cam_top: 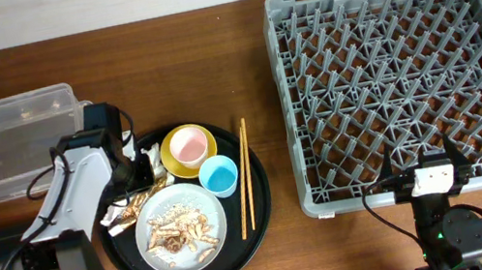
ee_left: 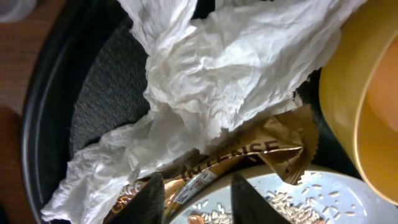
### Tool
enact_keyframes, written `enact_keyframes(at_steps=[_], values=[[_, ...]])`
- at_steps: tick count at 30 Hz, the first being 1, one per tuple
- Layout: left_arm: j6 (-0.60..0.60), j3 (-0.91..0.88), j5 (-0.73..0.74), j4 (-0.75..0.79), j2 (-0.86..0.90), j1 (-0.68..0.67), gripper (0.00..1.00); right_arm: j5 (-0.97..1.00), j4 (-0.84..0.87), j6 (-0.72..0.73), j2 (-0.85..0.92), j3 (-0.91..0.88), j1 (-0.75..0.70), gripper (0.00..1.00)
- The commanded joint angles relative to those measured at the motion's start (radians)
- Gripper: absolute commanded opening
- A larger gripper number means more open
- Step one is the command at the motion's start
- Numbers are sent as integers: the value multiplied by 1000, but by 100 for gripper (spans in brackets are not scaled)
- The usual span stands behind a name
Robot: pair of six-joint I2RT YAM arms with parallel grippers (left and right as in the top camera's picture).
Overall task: Sort waste into correct bins and load items into the dishwasher rack
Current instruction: 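Reach the left gripper to the white tissue and gold wrapper, grasp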
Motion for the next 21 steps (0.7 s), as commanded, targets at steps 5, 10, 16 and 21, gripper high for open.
enact_keyframes(at_steps=[5,10,16,21], values=[[58,-49,-8,40,9,5,49,16,-5,2,-5,-5,-7,98],[58,-121,-9,108,9,5,48,16,-5,2,-5,-5,-7,98],[57,-143,-9,135,9,5,7,16,-5,2,-5,-5,-7,98],[56,-87,43,62,-3,5,0,16,-5,2,-5,-5,-7,98]])
